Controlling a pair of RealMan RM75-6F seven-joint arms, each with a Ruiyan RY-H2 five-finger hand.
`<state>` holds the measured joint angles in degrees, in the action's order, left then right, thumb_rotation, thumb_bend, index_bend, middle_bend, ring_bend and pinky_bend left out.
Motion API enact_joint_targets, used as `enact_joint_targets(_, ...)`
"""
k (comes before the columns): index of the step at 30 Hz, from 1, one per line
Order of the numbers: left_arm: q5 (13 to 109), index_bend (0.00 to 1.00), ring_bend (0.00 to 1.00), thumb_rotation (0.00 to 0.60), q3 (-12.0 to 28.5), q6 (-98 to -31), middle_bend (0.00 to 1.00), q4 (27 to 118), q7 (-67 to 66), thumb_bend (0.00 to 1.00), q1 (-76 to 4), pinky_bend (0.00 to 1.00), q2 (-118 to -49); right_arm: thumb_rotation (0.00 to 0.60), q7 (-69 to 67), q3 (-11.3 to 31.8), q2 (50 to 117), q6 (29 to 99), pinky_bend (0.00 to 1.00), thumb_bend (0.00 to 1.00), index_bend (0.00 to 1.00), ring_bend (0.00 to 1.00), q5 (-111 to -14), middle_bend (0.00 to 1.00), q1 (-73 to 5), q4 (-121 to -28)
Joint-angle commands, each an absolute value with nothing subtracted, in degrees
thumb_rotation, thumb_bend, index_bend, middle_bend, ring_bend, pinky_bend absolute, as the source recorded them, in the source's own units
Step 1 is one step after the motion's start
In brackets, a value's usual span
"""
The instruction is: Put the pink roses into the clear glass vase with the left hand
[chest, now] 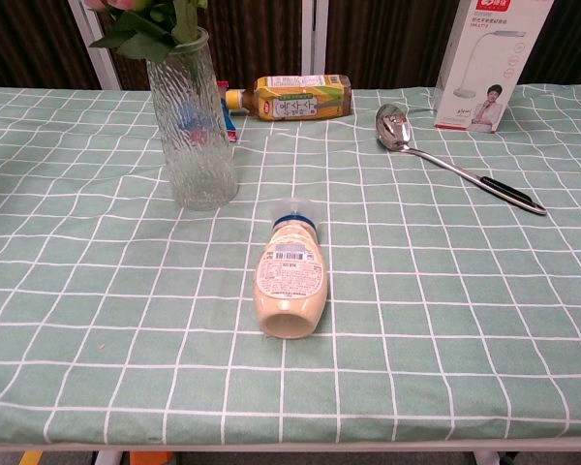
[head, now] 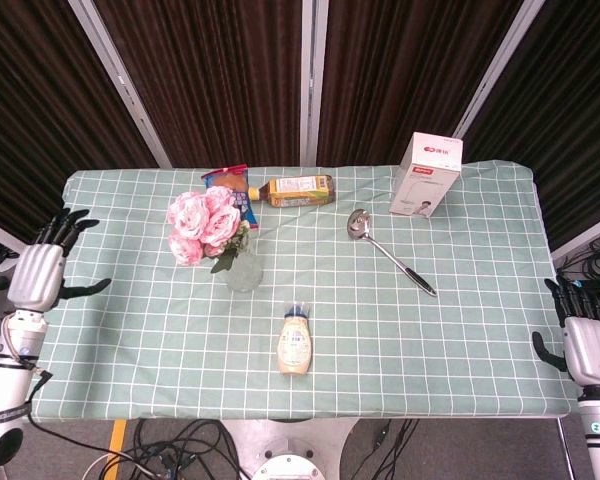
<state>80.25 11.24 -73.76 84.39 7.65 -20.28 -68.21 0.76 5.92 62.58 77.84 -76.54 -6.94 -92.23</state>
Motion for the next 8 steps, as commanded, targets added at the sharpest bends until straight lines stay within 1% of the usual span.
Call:
enact_joint_targets(1, 82.18, 0.16, 0.03, 0.600, 6.44, -74.56, 0.09, 81.92, -2.09, 0.03, -17.47, 0.13, -66.64, 0.600, 3.13, 5.96, 63.45, 79.69, 0.00, 0.33, 0.00, 0.00, -77.04, 0.00, -6.44, -92.39)
enact_joint_targets(4, 82.95, 0.16, 0.03, 0.600, 5.90, -77.65, 0.09, 81.00, -3.54, 0.03, -15.99, 0.13, -67.62, 0.600, 4.21, 5.71, 64.34, 80.21, 0.00, 0.33, 0.00, 0.00, -77.25, 0.00, -6.22, -92.19)
enact_joint_targets(8, 84.53, 0.16, 0.03, 0.600, 4.39, -79.36, 0.09, 80.87, -2.97, 0.03, -14.59, 0.13, -67.34, 0.600, 6.34, 5.44, 65.43, 80.52, 0.00, 0.33, 0.00, 0.00, -77.42, 0.00, -6.21, -91.07)
